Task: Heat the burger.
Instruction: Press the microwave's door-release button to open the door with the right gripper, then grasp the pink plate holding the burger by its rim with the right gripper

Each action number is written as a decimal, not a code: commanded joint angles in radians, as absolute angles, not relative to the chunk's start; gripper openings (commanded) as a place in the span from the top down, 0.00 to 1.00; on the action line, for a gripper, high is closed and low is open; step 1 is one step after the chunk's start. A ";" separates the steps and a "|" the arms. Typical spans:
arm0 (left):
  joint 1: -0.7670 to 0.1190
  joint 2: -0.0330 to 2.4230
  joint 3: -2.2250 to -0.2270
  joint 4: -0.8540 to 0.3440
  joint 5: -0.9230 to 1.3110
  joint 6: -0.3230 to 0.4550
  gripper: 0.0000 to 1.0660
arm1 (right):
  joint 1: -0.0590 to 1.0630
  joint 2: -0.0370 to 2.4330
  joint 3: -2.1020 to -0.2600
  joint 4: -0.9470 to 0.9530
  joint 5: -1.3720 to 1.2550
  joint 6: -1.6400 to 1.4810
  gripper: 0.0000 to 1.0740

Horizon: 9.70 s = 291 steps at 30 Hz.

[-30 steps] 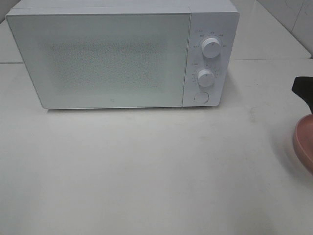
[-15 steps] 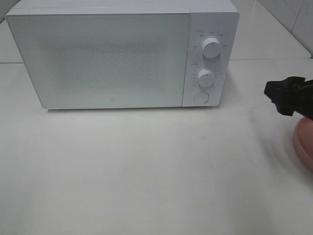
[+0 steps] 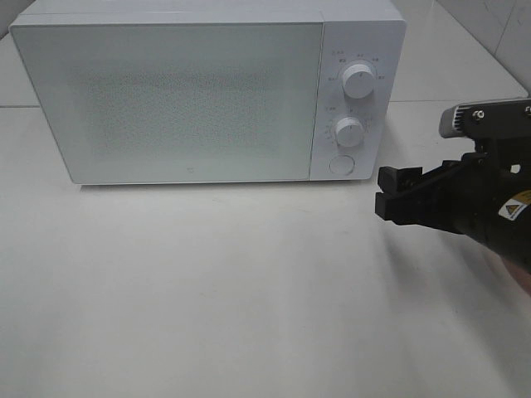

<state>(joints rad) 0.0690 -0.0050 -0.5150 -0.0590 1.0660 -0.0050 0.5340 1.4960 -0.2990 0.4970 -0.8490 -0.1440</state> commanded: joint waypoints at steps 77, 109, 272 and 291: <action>0.070 -0.019 -0.524 -0.057 1.063 -0.014 0.06 | 0.745 1.737 -0.305 0.793 -1.174 1.336 0.98; 0.070 -0.019 -0.524 -0.057 1.063 -0.014 0.06 | 0.738 2.048 -0.684 0.872 -1.111 1.357 0.98; 0.070 -0.009 -0.524 -0.057 1.064 -0.014 0.06 | 0.205 1.549 -0.679 0.291 0.190 0.170 0.99; 0.070 -0.009 -0.524 -0.057 1.064 -0.014 0.06 | 0.192 1.500 -0.823 -0.082 0.629 0.043 0.84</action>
